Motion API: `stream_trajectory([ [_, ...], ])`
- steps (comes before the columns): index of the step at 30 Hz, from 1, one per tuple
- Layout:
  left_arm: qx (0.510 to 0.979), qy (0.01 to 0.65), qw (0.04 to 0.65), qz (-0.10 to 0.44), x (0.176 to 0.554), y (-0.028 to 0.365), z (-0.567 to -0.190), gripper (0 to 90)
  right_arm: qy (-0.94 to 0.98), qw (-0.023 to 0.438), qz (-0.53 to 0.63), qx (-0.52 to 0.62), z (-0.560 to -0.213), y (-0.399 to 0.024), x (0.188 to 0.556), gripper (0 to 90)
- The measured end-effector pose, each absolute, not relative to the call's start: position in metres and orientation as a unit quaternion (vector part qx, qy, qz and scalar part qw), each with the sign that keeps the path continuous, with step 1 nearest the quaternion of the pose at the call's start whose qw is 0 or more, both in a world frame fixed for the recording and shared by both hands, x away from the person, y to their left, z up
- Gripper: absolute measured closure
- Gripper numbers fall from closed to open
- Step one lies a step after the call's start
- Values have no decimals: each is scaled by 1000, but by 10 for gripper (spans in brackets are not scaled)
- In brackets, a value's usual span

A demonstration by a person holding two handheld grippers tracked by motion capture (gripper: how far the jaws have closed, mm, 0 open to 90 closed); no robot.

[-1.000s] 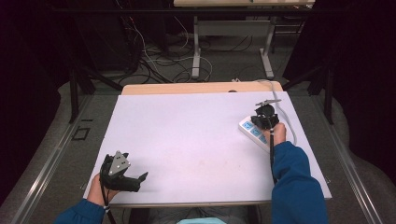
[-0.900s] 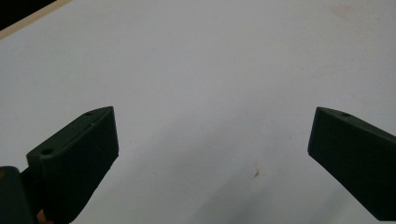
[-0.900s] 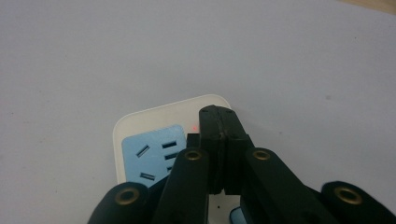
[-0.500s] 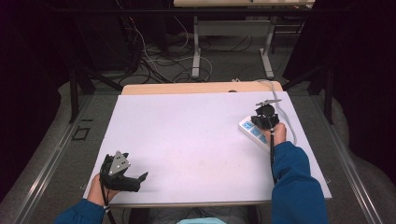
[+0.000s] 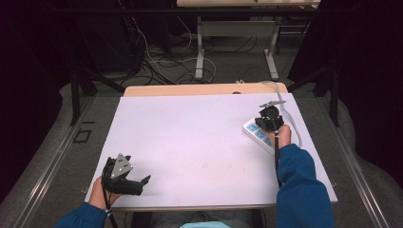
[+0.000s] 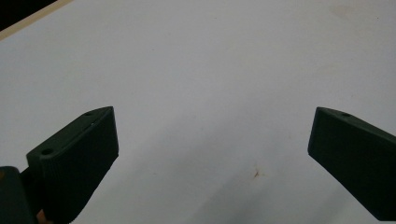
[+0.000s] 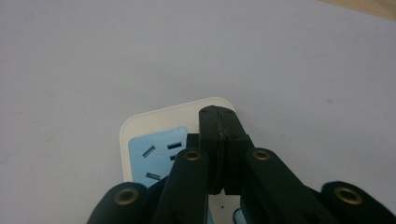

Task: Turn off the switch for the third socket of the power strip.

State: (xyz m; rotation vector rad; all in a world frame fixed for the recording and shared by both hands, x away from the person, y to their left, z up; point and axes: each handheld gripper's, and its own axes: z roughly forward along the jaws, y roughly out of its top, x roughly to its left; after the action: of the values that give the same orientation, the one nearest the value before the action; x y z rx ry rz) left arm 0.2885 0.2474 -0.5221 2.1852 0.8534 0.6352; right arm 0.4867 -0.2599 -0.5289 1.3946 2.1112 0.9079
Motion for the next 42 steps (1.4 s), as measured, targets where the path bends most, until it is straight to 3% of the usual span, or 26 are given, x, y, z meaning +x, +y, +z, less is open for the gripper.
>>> stream_trajectory([
  [16, 841, 331, 352, 242, 289, 247, -523, 17, 766, 224, 330, 504, -528, -260, 486, 900],
  [25, 841, 332, 354, 241, 288, 247, -523, 16, 759, 225, 348, 503, -521, -262, 481, 839],
  [29, 842, 329, 350, 246, 289, 247, -523, 16, 759, 223, 354, 500, -515, -262, 477, 729],
  [37, 843, 328, 348, 247, 288, 248, -522, 15, 767, 196, 375, 483, -506, -263, 466, 360],
  [42, 841, 331, 353, 243, 289, 248, -523, 15, 767, 186, 393, 472, -498, -264, 457, 210],
])
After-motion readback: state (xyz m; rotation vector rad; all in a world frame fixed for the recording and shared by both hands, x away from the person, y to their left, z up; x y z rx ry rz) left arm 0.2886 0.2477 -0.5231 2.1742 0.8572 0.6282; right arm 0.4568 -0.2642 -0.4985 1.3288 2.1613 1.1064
